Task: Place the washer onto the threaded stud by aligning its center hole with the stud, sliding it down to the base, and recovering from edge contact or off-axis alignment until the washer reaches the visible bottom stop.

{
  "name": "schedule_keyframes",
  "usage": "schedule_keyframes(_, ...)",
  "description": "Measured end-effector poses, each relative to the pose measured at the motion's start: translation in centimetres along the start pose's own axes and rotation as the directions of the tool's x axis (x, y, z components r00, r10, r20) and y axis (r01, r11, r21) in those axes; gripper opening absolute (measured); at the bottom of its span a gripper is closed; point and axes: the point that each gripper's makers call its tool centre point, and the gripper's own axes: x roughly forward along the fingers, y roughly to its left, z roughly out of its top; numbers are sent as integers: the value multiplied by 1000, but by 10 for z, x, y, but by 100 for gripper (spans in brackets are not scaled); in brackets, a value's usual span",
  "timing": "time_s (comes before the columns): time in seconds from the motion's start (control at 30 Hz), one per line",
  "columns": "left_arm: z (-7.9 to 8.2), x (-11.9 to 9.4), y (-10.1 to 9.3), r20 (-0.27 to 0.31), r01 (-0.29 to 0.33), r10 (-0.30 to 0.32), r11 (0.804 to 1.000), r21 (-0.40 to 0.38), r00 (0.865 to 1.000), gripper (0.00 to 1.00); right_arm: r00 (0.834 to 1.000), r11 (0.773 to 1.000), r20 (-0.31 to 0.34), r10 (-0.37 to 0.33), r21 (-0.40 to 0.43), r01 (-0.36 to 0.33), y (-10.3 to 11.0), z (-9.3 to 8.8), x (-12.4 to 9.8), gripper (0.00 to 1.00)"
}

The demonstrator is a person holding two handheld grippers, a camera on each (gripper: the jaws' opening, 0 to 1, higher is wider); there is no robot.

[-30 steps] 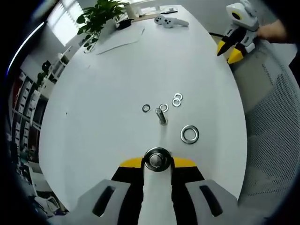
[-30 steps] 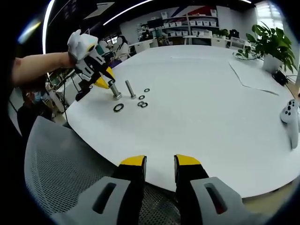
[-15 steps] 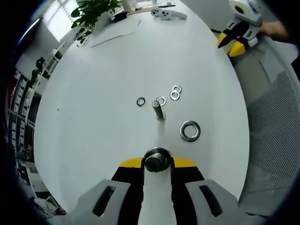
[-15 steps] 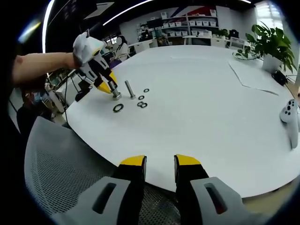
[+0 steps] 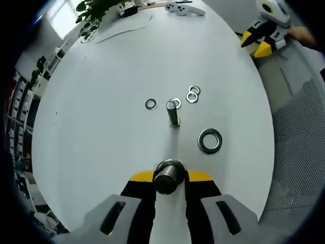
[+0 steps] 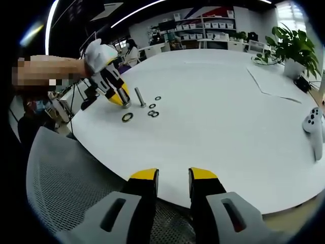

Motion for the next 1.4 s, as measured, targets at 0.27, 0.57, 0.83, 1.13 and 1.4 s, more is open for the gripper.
schedule_keyframes(0.27, -9, -1, -2, -4, -7, 8, 998, 66, 1000, 21, 1000, 1000, -3, 5, -2, -5, 1, 0, 0, 26)
schedule_keyframes(0.57, -22, -12, -3, 50, -34, 39, 995, -97, 998, 27, 1000, 1000, -7, 14, -9, -14, 2, -1, 1, 26)
schedule_keyframes(0.83, -22, -22, -9, 144, -42, 79, 969, -242, 986, 30, 1000, 1000, 0, 16, -6, -16, 3, 0, 1, 26)
schedule_keyframes(1.13, -11, -31, -32, 211, -27, 90, 959, -282, 973, 32, 1000, 1000, 0, 16, -7, -16, 3, 0, 1, 26)
schedule_keyframes(1.4, 3, -23, -51, 228, 1, 55, 971, -240, 972, 32, 1000, 1000, 0, 19, -8, -19, 3, 0, 1, 26)
